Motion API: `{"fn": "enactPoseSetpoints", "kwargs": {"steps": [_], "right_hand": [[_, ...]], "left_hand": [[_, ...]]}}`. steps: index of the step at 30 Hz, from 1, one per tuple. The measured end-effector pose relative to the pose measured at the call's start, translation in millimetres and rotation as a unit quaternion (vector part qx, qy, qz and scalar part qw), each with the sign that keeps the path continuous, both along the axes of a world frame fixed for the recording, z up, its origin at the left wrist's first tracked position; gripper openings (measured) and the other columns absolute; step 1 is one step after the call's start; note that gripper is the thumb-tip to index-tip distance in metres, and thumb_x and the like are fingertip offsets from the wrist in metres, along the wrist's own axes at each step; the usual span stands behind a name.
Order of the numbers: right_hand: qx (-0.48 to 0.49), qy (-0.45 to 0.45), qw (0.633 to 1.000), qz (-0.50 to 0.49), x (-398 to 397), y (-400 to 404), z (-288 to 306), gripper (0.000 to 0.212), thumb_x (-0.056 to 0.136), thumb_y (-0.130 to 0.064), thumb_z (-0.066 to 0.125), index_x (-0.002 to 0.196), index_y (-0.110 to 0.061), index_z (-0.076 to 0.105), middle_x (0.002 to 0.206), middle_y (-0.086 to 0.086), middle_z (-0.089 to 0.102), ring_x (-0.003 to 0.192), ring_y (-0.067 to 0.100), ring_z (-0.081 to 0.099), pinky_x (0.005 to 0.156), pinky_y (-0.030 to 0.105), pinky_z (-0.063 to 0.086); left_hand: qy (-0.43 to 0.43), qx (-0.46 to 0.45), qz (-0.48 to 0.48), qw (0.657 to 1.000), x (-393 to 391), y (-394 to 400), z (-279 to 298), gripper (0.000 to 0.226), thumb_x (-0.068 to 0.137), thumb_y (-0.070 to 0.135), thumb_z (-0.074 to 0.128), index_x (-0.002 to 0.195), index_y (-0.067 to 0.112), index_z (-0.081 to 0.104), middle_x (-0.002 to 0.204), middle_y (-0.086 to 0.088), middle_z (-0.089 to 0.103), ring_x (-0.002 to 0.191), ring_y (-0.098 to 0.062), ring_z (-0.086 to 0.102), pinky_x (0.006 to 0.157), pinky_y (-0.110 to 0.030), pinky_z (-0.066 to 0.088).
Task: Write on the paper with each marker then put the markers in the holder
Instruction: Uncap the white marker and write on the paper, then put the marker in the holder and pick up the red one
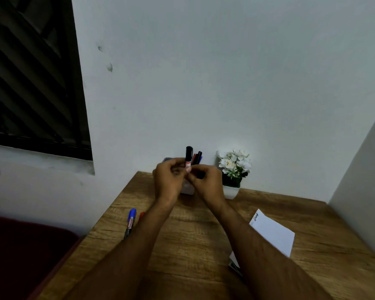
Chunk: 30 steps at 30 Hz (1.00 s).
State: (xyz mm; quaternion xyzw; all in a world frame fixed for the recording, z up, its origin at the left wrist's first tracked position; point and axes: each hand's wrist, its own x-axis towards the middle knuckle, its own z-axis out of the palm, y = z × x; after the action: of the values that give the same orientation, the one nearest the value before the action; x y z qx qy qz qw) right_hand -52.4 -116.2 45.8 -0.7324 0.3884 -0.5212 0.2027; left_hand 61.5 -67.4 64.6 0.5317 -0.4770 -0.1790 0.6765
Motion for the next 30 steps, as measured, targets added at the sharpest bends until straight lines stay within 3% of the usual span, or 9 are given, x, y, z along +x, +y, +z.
{"fn": "enactPoseSetpoints", "kwargs": {"steps": [6, 9, 12, 16, 19, 24, 27, 30], "right_hand": [[-0.018, -0.004, 0.999, -0.033, 21.7, -33.8, 19.3, 0.015, 0.096, -0.025, 0.072, 0.093, -0.017, 0.084, 0.081, -0.002, 0.081, 0.075, 0.006, 0.075, 0.071, 0.039, 0.063], [-0.016, 0.006, 0.999, -0.045, 24.3, -42.5, 24.0, 0.013, 0.095, -0.023, 0.074, 0.096, -0.015, 0.084, 0.085, 0.002, 0.082, 0.075, 0.003, 0.072, 0.073, 0.031, 0.062], [0.022, 0.046, 0.998, -0.048, 27.8, -56.6, 18.4, 0.019, 0.094, -0.03, 0.073, 0.092, -0.014, 0.083, 0.082, 0.004, 0.081, 0.076, 0.012, 0.075, 0.074, 0.04, 0.062], [0.044, 0.089, 0.993, -0.062, 25.8, -65.2, 9.9, 0.02, 0.089, -0.025, 0.074, 0.092, -0.006, 0.081, 0.085, 0.009, 0.08, 0.081, 0.021, 0.076, 0.079, 0.045, 0.062], [0.058, 0.086, 0.991, -0.08, 19.9, -66.7, 5.1, 0.032, 0.086, -0.027, 0.083, 0.109, -0.005, 0.079, 0.099, 0.009, 0.081, 0.091, 0.017, 0.075, 0.086, 0.034, 0.061], [0.039, 0.081, 0.991, -0.099, 13.2, -51.6, -7.5, 0.026, 0.086, -0.024, 0.083, 0.108, -0.009, 0.081, 0.094, 0.003, 0.082, 0.082, 0.006, 0.071, 0.072, 0.008, 0.052], [0.039, 0.078, 0.991, -0.101, 11.5, -31.2, -14.2, 0.019, 0.087, -0.022, 0.082, 0.102, -0.011, 0.082, 0.091, 0.001, 0.081, 0.079, 0.008, 0.071, 0.071, 0.01, 0.052], [0.067, 0.086, 0.991, -0.078, 10.7, -10.9, -21.5, 0.018, 0.089, -0.022, 0.081, 0.105, -0.013, 0.081, 0.09, -0.001, 0.079, 0.076, 0.005, 0.067, 0.067, 0.005, 0.046]], "left_hand": [[-0.055, -0.013, 0.013, 0.998, 17.1, -37.4, 24.2, 0.019, 0.08, 0.007, 0.079, 0.099, 0.012, 0.078, 0.083, 0.009, 0.073, 0.076, 0.006, 0.067, 0.064, -0.005, 0.049], [-0.072, -0.009, 0.013, 0.997, 21.9, -51.6, 23.1, 0.018, 0.082, 0.01, 0.079, 0.099, 0.012, 0.077, 0.082, 0.012, 0.07, 0.076, 0.008, 0.065, 0.065, -0.002, 0.048], [-0.09, 0.028, 0.025, 0.995, 27.4, -67.2, 14.2, 0.019, 0.081, 0.013, 0.08, 0.101, 0.011, 0.078, 0.09, 0.003, 0.076, 0.079, 0.001, 0.068, 0.069, -0.002, 0.048], [-0.092, 0.08, 0.028, 0.992, 30.8, -75.8, -1.0, 0.025, 0.08, 0.016, 0.081, 0.103, 0.009, 0.077, 0.094, -0.002, 0.077, 0.084, -0.008, 0.07, 0.073, -0.01, 0.049], [-0.086, 0.091, 0.049, 0.991, 30.3, -73.1, -6.8, 0.024, 0.079, 0.014, 0.082, 0.102, 0.008, 0.077, 0.092, -0.003, 0.077, 0.084, -0.01, 0.07, 0.08, -0.019, 0.052], [-0.088, 0.105, 0.053, 0.989, 30.9, -56.5, -14.2, 0.023, 0.079, 0.011, 0.082, 0.1, 0.006, 0.076, 0.089, -0.004, 0.076, 0.079, -0.01, 0.069, 0.076, -0.015, 0.051], [-0.106, 0.126, 0.062, 0.984, 35.2, -40.7, -20.0, 0.022, 0.077, 0.013, 0.083, 0.097, 0.007, 0.077, 0.087, -0.003, 0.075, 0.079, -0.012, 0.069, 0.076, -0.02, 0.054], [-0.12, 0.169, 0.074, 0.976, 41.9, -19.9, -25.7, 0.021, 0.078, 0.015, 0.083, 0.096, 0.009, 0.075, 0.085, 0.0, 0.072, 0.079, -0.011, 0.066, 0.067, -0.014, 0.046]]}}
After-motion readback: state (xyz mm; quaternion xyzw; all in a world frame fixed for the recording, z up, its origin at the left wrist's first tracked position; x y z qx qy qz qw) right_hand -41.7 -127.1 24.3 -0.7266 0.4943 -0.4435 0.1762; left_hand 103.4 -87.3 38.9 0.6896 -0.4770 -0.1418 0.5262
